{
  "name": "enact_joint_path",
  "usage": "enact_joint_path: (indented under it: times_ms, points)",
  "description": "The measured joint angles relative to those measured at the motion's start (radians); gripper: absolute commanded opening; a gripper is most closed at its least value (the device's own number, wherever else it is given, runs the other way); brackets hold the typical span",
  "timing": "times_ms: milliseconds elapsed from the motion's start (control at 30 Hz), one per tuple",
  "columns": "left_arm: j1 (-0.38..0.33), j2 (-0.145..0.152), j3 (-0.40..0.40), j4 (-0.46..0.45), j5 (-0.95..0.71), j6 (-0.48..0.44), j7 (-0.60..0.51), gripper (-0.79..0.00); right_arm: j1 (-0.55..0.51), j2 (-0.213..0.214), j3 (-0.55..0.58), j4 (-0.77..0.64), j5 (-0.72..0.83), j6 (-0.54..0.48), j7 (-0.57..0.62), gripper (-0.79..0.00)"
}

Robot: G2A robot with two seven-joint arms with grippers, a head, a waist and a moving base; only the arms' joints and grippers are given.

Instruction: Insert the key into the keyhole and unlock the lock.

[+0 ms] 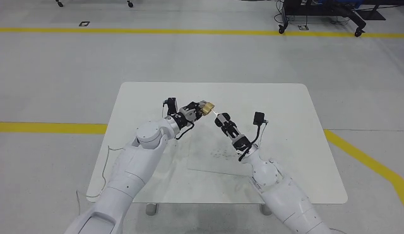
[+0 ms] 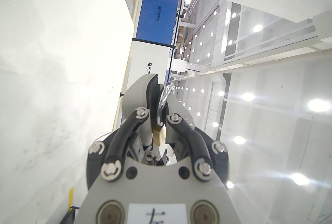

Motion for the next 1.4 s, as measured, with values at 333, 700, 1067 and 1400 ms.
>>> enact_joint_path:
  times_ms: [333, 700, 1067, 1400]
  points:
    - [0.0, 0.001, 0.002, -0.004, 0.048, -0.04, 0.021, -0.785, -0.013, -0.004, 0.01, -0.01, -0.004, -0.005, 0.015, -0.785]
    - [0.002, 0.0, -0.001, -0.007, 0.063, -0.05, 0.02, -0.785, -0.024, -0.008, 0.02, -0.024, -0.001, 0.015, 0.044, -0.785]
    - [0.005, 0.001, 0.005, -0.013, 0.114, -0.073, 0.028, -0.785, -0.022, -0.014, 0.025, -0.016, -0.001, 0.025, 0.052, -0.785]
    - [0.007, 0.002, 0.005, -0.019, 0.152, -0.1, 0.031, -0.785, -0.028, -0.017, 0.032, -0.018, -0.011, 0.027, 0.066, -0.785]
